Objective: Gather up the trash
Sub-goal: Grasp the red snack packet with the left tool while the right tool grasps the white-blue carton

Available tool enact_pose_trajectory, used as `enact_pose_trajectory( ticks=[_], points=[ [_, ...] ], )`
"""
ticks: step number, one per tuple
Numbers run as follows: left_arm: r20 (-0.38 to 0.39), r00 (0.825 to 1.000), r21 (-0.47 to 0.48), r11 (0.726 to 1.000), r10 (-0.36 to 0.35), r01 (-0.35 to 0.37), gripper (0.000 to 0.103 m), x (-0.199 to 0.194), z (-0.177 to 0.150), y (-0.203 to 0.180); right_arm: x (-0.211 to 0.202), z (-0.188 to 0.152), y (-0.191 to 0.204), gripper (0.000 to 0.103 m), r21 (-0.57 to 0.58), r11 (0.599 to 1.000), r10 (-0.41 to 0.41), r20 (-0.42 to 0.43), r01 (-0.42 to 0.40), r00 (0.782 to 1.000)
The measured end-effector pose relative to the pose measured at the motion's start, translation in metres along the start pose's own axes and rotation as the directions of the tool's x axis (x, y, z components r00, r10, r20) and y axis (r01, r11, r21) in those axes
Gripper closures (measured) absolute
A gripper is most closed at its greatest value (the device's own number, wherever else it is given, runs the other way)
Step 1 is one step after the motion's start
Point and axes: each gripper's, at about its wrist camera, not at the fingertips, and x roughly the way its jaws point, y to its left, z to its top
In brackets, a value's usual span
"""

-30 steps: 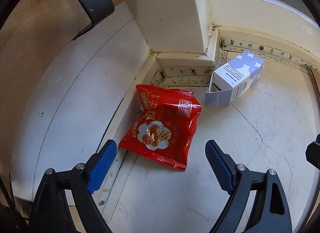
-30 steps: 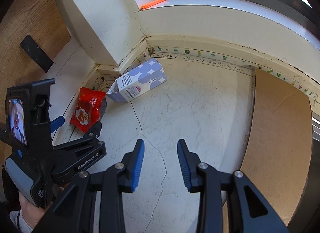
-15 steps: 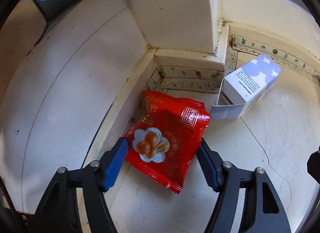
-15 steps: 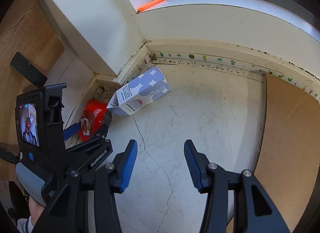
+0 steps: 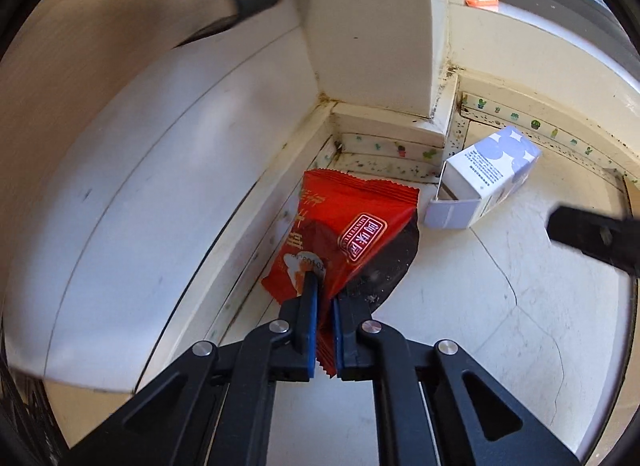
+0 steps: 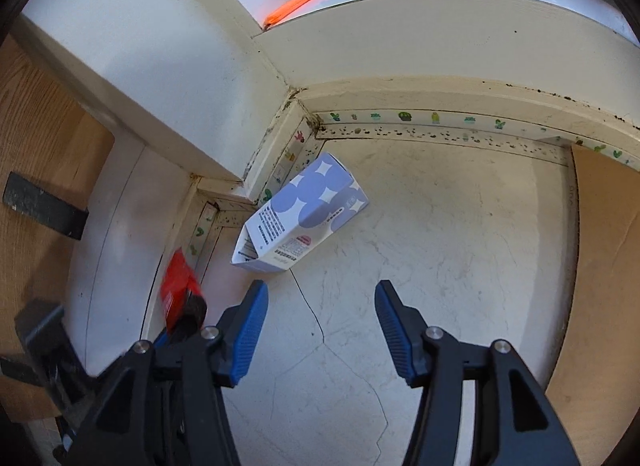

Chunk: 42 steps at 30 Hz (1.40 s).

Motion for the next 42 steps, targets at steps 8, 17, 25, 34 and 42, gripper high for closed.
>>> enact_pose_trajectory(
  ticks=[8,17,25,34,42],
  points=[
    [0.066,0.996,-0.015,0.998,0.055,-0.054,0.099,-0.019,-0.034,0.0,0.027,0.026,0.001,0.046,0.105,0.994,-0.019,0.018,0.017,1.0],
    [0.125,0.986,-0.038,0.994,0.106,-0.102,0.099,-0.042,-0.045,0.0,0.06,0.05,0.019,0.035,0.134,0.987,-0.089,0.013,0.087,0.996],
    [0.121,0.987,-0.05,0.994,0.106,-0.101,0.099,-0.054,-0.046,0.013,0.073,0.068,0.024,0.035,0.137,0.981,-0.137,-0.013,0.137,0.991],
    [0.129,0.987,-0.032,0.996,0.092,-0.088,0.099,-0.055,-0.045,0.013,0.06,0.048,0.025,0.064,0.06,0.989,-0.128,-0.078,0.133,0.989],
    [0.119,0.992,-0.029,0.998,0.05,-0.047,0.099,-0.07,-0.058,0.018,0.033,0.005,0.019,0.065,0.017,0.998,-0.059,-0.148,0.062,0.987]
  ],
)
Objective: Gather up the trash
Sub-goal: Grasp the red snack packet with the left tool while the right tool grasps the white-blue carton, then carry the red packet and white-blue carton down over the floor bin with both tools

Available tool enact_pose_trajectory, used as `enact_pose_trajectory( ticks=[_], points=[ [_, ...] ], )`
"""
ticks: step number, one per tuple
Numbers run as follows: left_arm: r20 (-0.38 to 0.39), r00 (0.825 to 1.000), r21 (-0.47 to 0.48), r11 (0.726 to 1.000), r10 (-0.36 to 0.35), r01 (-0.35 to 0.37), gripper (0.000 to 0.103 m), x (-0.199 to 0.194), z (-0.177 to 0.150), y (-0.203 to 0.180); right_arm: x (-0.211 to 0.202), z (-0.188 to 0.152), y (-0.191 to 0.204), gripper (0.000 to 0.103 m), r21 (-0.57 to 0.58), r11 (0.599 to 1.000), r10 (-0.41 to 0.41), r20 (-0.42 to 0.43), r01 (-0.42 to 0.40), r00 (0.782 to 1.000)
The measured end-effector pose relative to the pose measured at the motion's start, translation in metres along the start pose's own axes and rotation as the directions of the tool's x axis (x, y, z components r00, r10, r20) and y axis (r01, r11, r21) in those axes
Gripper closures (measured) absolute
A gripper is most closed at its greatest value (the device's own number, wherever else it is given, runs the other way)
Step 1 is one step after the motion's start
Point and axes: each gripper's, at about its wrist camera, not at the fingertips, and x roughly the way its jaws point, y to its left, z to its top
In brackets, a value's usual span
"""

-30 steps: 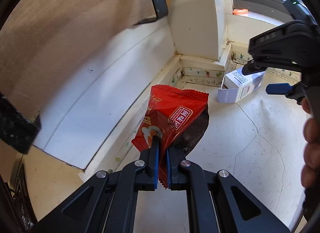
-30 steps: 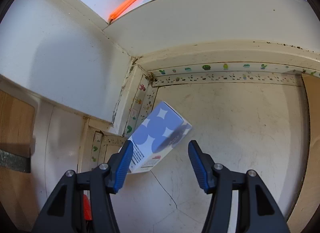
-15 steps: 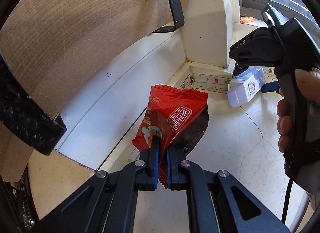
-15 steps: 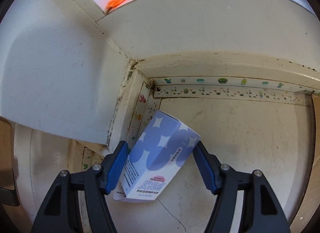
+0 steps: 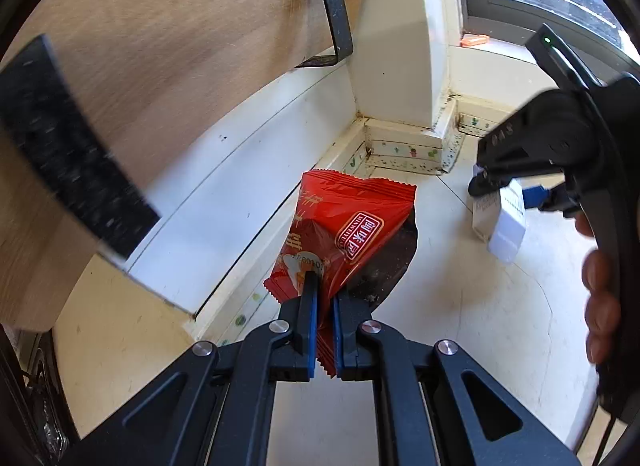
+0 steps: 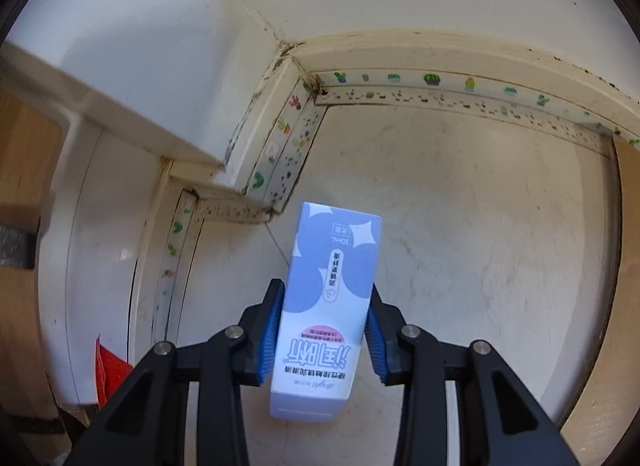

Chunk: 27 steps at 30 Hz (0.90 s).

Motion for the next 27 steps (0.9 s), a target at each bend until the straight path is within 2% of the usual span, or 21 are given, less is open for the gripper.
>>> enact_pose_trajectory(
  ticks=[5,10,16,19,23,27],
  points=[
    [-0.007,1.0,0.015,1.0,-0.027,0.027,0.099,-0.024,-0.015,0.006,-0.025,-0.04,0.0,0.065,-0.027,0.999,0.039,-0.008,-0.039,0.999],
    [-0.017,0.997,0.034,0.996,-0.076,0.077,0.099,-0.052,-0.038,0.02,-0.056,-0.098,0.004,0.065,-0.045,0.997,0.066,-0.005,-0.066,0.998],
    [-0.009,0.987,0.082,0.983,-0.162,0.162,0.099,-0.095,-0.077,0.044,-0.104,-0.18,0.012,0.065,-0.027,0.998,0.066,0.047,-0.065,0.997],
    [-0.009,0.974,0.113,0.967,-0.227,0.227,0.099,-0.114,-0.103,0.062,-0.123,-0.221,0.019,0.065,0.003,0.999,0.033,0.09,-0.033,0.995],
    [-0.018,0.952,0.192,0.933,-0.305,0.303,0.099,-0.14,-0.141,0.083,-0.147,-0.28,0.031,0.065,0.036,0.999,-0.04,0.158,0.035,0.987],
    [-0.039,0.929,0.261,0.894,-0.367,0.364,0.099,-0.158,-0.178,0.103,-0.157,-0.341,0.04,0.065,0.098,0.993,-0.08,0.19,0.063,0.978]
  ],
)
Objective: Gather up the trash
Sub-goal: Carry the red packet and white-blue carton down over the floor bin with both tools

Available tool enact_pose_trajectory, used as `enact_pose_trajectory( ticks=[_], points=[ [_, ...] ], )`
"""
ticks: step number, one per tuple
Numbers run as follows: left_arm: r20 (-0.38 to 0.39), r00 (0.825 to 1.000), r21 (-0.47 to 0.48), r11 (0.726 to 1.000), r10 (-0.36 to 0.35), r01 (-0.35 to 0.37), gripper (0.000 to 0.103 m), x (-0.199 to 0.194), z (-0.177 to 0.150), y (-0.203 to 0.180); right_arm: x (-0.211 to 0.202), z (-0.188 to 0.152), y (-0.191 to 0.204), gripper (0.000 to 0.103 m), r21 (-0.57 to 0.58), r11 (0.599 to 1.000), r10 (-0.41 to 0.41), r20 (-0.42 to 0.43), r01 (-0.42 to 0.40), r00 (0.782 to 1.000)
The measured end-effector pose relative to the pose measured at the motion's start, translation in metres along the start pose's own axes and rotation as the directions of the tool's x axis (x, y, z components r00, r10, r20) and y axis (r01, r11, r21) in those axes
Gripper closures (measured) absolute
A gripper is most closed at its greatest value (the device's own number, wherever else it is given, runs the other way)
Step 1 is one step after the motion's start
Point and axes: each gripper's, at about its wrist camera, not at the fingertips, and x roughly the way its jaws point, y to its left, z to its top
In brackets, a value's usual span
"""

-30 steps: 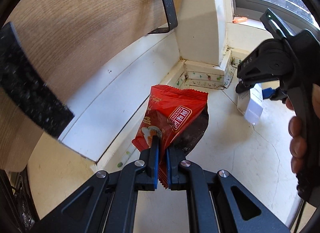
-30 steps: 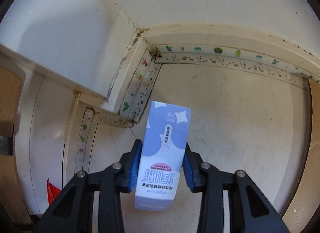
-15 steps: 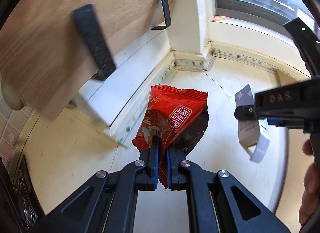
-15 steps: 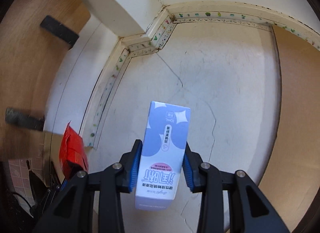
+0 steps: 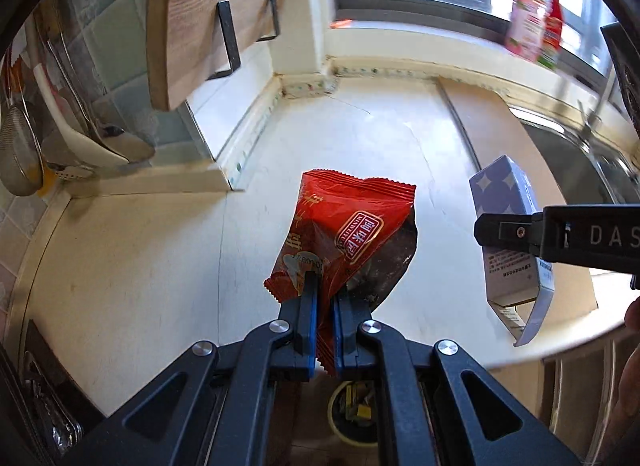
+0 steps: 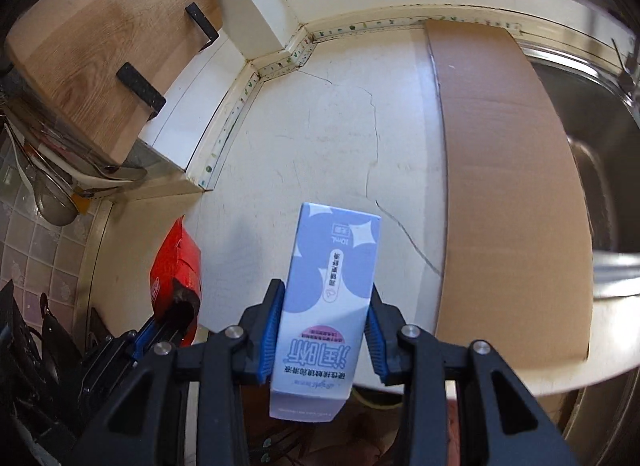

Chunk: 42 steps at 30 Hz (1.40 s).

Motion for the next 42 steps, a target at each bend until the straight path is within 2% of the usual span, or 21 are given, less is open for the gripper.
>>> enact_pose_trajectory(
  ticks=[7,13,18,25,29,36,42],
  points=[
    [-0.043,0.996,0.083,0.993,-0.08,0.083,0.099,-0.025,-0.066,0.006,-0.016,-0.089,0.002,0.065,0.065,0.996,-0.057,-0.007,0.058,0.998],
    [-0.149,0.978,0.091,0.983,-0.147,0.161,0.099,-0.016,-0.121,0.002,-0.012,-0.147,0.0,0.065,0.051,0.992,-0.114,-0.042,0.116,0.993],
    [-0.216,0.958,0.085,0.974,-0.189,0.211,0.099,0.005,-0.154,-0.011,0.015,-0.189,-0.01,0.065,0.045,0.988,-0.144,-0.115,0.15,0.983],
    [-0.308,0.927,0.052,0.969,-0.215,0.243,0.099,0.05,-0.21,-0.031,0.074,-0.232,-0.046,0.065,0.05,0.985,-0.153,-0.201,0.166,0.968],
    [-0.355,0.909,0.008,0.971,-0.219,0.237,0.099,0.097,-0.244,-0.039,0.12,-0.25,-0.072,0.065,0.049,0.986,-0.145,-0.213,0.159,0.966],
    [-0.374,0.904,-0.033,0.977,-0.209,0.212,0.099,0.176,-0.296,-0.044,0.213,-0.279,-0.117,0.064,0.045,0.992,-0.102,-0.263,0.118,0.96],
    [-0.408,0.885,-0.055,0.973,-0.225,0.222,0.098,0.246,-0.336,-0.041,0.294,-0.294,-0.147,0.064,0.061,0.993,-0.08,-0.31,0.104,0.947]
  ],
)
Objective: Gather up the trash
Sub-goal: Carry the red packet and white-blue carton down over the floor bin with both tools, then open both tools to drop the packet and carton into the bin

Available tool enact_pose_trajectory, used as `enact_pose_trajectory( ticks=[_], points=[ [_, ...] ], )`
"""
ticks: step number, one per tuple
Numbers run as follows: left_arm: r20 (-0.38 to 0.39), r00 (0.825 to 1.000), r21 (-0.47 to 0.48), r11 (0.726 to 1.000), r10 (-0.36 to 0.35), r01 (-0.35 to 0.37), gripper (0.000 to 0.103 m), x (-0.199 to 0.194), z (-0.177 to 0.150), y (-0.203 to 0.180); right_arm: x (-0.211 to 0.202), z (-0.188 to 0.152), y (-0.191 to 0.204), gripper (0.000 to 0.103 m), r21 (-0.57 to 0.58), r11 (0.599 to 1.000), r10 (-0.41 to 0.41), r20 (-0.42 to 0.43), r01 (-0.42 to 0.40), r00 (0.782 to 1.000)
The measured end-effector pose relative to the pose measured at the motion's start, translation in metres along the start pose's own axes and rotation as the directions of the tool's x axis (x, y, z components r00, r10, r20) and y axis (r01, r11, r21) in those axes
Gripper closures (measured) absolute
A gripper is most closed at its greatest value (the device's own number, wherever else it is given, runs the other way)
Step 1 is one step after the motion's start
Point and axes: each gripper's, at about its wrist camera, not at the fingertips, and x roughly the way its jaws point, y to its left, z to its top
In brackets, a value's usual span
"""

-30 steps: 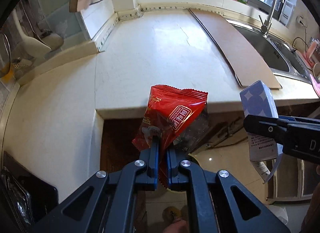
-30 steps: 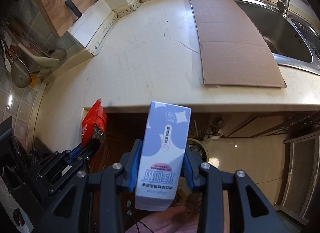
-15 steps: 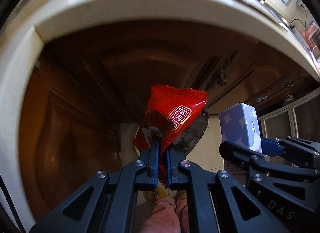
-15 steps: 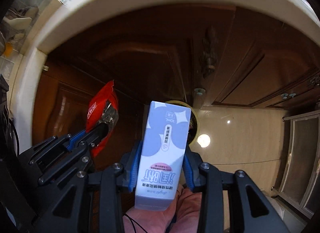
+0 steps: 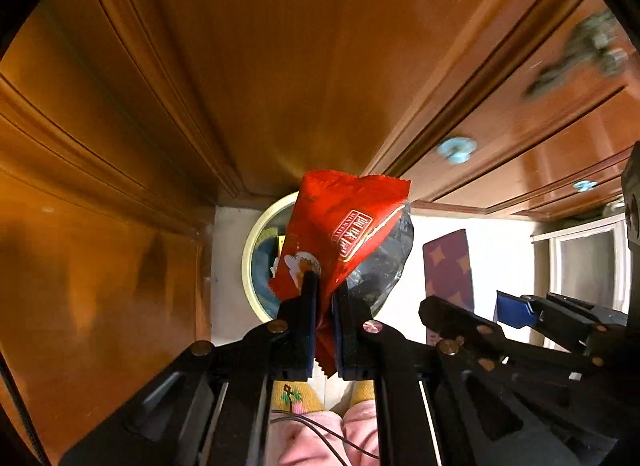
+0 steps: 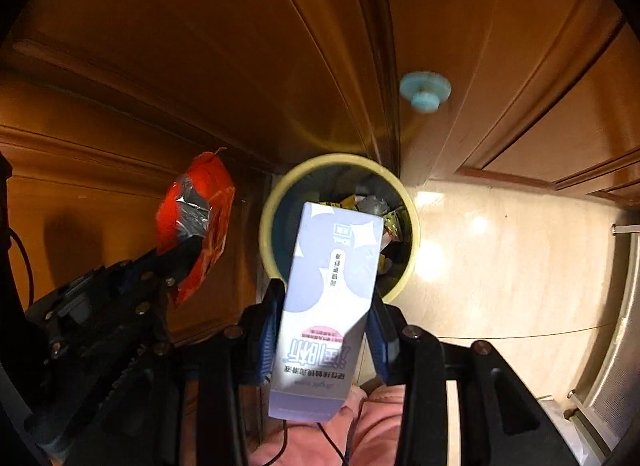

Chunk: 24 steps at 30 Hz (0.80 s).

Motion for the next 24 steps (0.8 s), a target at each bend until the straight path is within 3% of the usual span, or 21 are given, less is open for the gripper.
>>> enact_pose_trajectory(
  ticks=[3,8,10,12,14,17,19,24],
  points=[
    [-0.01,1.0,-0.007,1.0,-0.007,0.007,0.097,0.032,0.004,0.008,0.03,0.007,-0.005,0.064,-0.012,1.0,-0.013,-0.01,0.013,1.0],
    [-0.007,1.0,-0.043,0.999,0.013,-0.014,0.079,0.065,0.002,0.016,0.064,0.019,-0.009,0.063,-0.049,0.999,-0.007,-0.038,0.005,0.999],
    [-0.014,0.999,-0.048,0.998,0.032,-0.032,0.075,0.073,0.003,0.019,0.07,0.022,-0.011,0.057,-0.066,0.998,-0.018,-0.048,0.014,0.999],
    [-0.015,0.999,-0.059,0.997,0.048,-0.048,0.067,0.077,0.003,0.024,0.072,0.025,-0.012,0.052,-0.071,0.997,-0.025,-0.042,0.022,0.999],
    [-0.019,0.999,-0.075,0.996,0.05,-0.051,0.05,0.08,0.005,0.031,0.075,0.027,-0.013,0.05,-0.07,0.997,-0.016,-0.037,0.014,0.999],
    [-0.023,0.998,-0.096,0.993,0.062,-0.064,0.034,0.08,0.005,0.039,0.074,0.027,-0.017,0.033,-0.07,0.997,-0.027,-0.027,0.025,0.999],
    [-0.023,0.998,-0.101,0.993,0.065,-0.067,0.029,0.077,0.006,0.041,0.071,0.026,-0.021,0.025,-0.067,0.998,-0.022,-0.018,0.02,1.0],
    [-0.005,0.996,-0.066,0.994,0.085,-0.085,0.027,0.07,0.005,0.037,0.06,0.021,-0.019,0.025,-0.053,0.998,-0.019,-0.006,0.019,1.0]
  ],
)
